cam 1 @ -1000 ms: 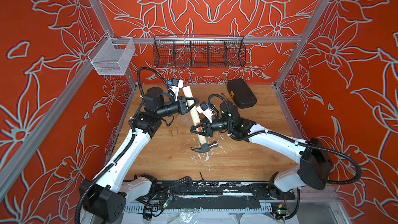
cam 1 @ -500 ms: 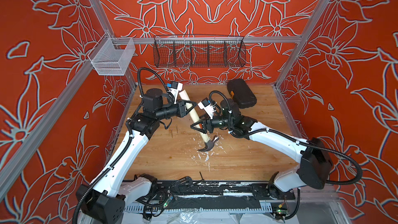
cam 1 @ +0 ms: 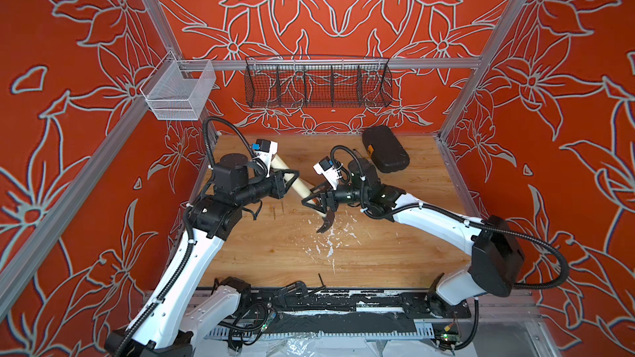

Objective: Use a claw hammer to pull out a nail
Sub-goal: Place the hammer at the center of the board.

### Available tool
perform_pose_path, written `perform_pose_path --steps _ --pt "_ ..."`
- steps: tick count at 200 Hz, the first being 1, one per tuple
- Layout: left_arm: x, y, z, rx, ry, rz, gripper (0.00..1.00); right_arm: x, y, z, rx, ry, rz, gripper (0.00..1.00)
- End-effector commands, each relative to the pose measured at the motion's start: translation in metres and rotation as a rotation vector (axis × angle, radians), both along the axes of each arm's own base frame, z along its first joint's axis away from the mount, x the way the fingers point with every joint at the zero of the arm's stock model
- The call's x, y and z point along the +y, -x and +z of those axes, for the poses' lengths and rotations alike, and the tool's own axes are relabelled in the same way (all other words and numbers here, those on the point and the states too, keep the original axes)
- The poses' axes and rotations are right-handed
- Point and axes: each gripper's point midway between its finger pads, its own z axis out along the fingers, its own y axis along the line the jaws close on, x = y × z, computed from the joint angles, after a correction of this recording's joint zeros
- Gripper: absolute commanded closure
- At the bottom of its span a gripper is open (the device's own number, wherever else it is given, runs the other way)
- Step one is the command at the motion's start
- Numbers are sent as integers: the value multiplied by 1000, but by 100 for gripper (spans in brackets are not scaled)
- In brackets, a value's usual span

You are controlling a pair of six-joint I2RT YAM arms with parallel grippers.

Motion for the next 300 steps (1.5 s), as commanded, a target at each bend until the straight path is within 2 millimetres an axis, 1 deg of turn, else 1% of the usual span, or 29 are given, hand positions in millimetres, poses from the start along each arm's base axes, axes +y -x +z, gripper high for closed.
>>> perform_pose_path --steps 1,38,74,89,105,124,152,172,198,245,273,300 --pt "1 24 24 -71 48 -27 100 -12 -40 -2 -43 22 -158 30" --pt "8 30 15 -64 27 3 100 -15 -52 -7 -42 34 -198 30" --pt "13 36 11 -65 14 24 100 -26 -68 -8 -58 59 -280 29" --pt "13 35 6 -54 7 27 100 -33 -78 -14 -54 96 -331 29" --pt "13 34 2 -39 -1 22 100 -47 -92 -20 -49 140 -416 29" --pt "13 34 -8 -20 -11 23 100 -59 -100 -22 -44 157 -471 29" --pt "17 33 -26 7 -30 48 100 -61 -98 -22 -51 162 -462 30" --pt "20 27 -37 28 -39 75 100 -61 -95 -23 -46 160 -455 30" --pt "21 21 -44 47 -49 92 100 -63 -93 -23 -46 154 -452 30" --pt "20 9 -59 93 -70 104 100 -63 -90 -13 -59 136 -442 30" --pt "17 9 -64 109 -61 86 100 -65 -88 -10 -64 125 -440 30" --pt "17 7 -75 120 -40 103 100 -64 -85 -8 -59 111 -427 30"
